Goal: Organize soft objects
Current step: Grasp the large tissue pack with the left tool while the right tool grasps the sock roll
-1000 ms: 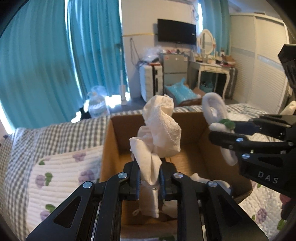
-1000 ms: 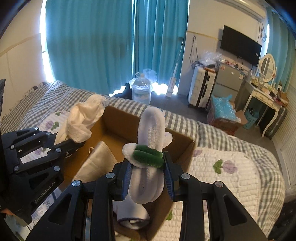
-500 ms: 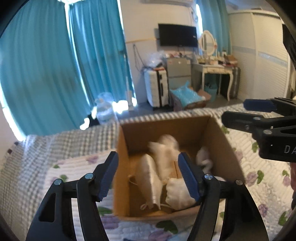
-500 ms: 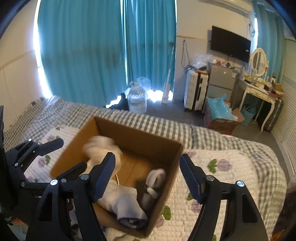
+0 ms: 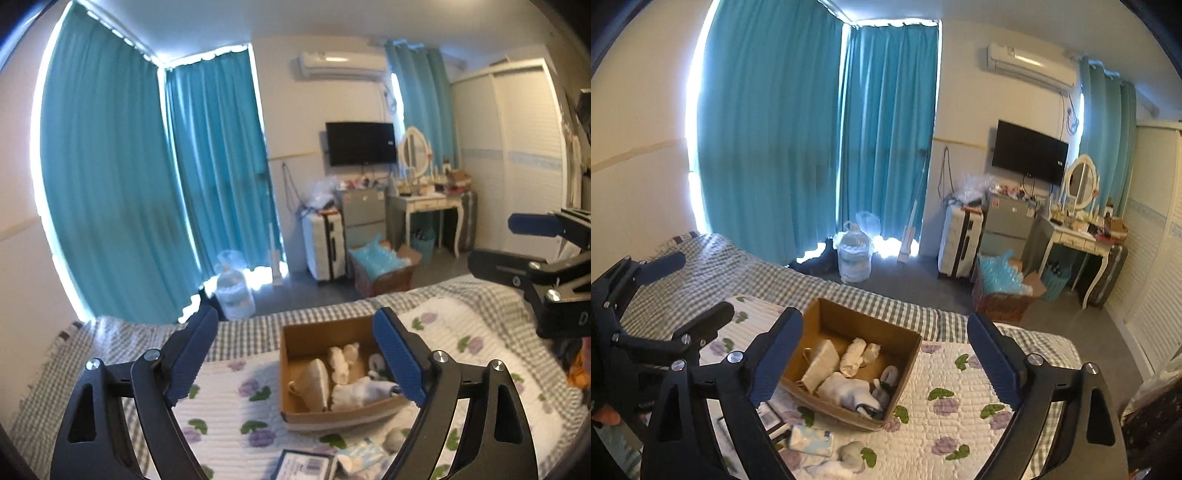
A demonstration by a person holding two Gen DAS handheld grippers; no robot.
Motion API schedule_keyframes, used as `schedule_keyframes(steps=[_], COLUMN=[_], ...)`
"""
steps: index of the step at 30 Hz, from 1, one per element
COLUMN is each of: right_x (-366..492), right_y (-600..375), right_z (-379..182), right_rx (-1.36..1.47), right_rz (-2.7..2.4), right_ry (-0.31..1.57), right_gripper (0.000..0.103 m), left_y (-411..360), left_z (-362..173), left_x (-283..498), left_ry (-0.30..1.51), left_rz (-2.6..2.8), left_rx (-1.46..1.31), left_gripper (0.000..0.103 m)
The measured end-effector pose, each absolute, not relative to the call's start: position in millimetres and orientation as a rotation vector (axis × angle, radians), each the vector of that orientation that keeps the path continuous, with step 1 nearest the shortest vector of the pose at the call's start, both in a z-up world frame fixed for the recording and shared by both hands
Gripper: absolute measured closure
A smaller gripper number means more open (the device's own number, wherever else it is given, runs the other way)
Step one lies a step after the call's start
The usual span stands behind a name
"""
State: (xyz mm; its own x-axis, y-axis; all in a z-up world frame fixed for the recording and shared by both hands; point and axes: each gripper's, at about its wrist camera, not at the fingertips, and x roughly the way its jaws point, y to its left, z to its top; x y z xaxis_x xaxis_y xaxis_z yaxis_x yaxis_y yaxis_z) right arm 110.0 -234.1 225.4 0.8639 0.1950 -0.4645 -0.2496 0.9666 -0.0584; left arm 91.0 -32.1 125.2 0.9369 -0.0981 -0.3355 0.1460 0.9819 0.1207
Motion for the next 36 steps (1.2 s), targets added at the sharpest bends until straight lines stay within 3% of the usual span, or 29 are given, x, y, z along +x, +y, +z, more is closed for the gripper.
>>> schedule_keyframes(steps=[4,7,12,26,36], right_x=[70,49,33,86,120], right_y=[-227,-221,-212,-180,-185], right_z=[242,239,208,56,-57], right_rx=[-0.135,-0.126,-0.124,-0.156,-0.137], right_rz=[0.253,0.269,0.289,0.301,0.257], right_ry=[0.443,0.438,0.468,0.676,0.900], right_gripper=[0.007,0.000,0.000,0.000,0.000], left_y=[-19,-11,2,17,10], left_z=[129,119,81,-81,-137], left_x=[64,51,47,83,88], left_ry=[0.302,0.302,0.351,0.685,0.811], left_rz=[-0.087,-0.073,-0.034,-0.047,-0.125], left_rx=[0.136,0.138,0.128,0.067,0.097], left_gripper=[0.003,0.002,0.002,0.002,0.002])
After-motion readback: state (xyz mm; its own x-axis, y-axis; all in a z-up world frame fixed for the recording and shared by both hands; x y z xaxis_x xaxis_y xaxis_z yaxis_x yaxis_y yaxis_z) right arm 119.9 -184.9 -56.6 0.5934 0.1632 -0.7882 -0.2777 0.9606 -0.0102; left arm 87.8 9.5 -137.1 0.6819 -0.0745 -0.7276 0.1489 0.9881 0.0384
